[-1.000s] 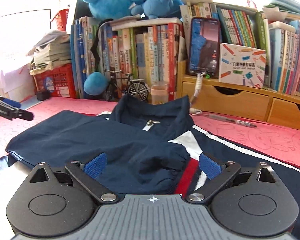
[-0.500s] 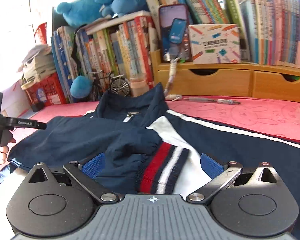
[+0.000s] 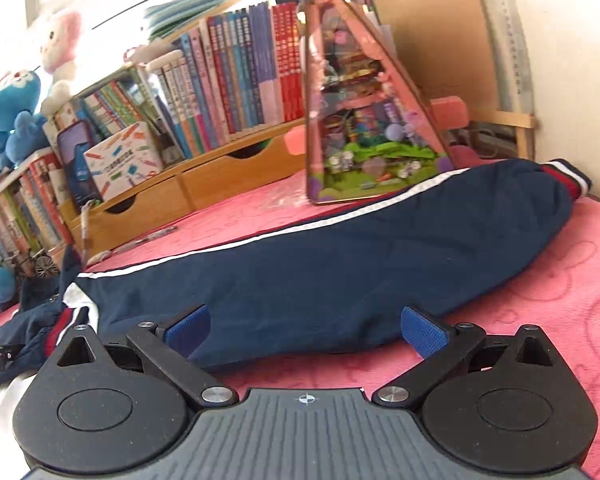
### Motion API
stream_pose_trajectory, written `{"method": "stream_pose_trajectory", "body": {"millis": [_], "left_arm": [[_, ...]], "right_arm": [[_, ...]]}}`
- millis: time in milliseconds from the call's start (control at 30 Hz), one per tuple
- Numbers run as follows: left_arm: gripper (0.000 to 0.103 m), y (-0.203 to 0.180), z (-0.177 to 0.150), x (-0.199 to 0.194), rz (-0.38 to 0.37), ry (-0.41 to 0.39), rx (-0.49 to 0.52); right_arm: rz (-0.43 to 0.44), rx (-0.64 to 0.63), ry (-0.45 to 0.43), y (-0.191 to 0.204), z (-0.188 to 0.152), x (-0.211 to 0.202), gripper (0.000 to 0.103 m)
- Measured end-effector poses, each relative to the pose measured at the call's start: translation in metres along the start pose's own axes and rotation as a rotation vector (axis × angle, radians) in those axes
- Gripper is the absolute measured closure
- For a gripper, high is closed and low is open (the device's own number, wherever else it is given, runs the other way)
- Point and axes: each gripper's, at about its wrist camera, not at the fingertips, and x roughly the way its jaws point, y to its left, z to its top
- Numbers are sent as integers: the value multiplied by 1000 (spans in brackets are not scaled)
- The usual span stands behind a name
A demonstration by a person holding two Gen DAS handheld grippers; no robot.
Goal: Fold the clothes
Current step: 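Move the right gripper to the striped cuff of the extended sleeve, then grasp the striped cuff with the right gripper and lift the sleeve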
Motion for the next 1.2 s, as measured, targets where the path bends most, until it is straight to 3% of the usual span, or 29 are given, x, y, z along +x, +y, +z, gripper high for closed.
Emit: {"method": "stream_pose_trajectory", "body": {"millis": [333, 433, 600, 800, 900, 933, 967, 1000, 1067, 1200], "left_arm": [[0, -16, -14, -1, 82, -78, 14], [0, -15, -14, 0, 81, -79, 11], [0, -15, -15, 0, 77, -77, 2], [0, -18, -15, -1, 95, -83, 19], [0, -19, -15, -1, 100, -85, 24], [0, -19, -16, -1, 98, -85, 22], [0, -18, -16, -1, 95, -84, 19], [0, -17, -16, -1, 88, -81, 10], [0, -14, -15, 0, 73, -75, -7], [0, -3, -15, 3, 26, -54, -68]], "right_arm": [[-229, -122, 42, -16, 3, 9, 0], [-270, -52, 28, -32, 7, 10, 0], [-211, 147, 3, -73, 15, 13, 0], [-295, 154, 10, -75, 29, 37, 0], [-342, 151, -3, -68, 37, 48, 44], [-340, 164, 1, -67, 40, 51, 69], [-334, 185, 2, -66, 41, 53, 77], [-326, 194, -5, -62, 43, 51, 84], [-290, 177, -50, -48, 47, 43, 89], [-163, 61, -157, 8, 61, 18, 91]]}}
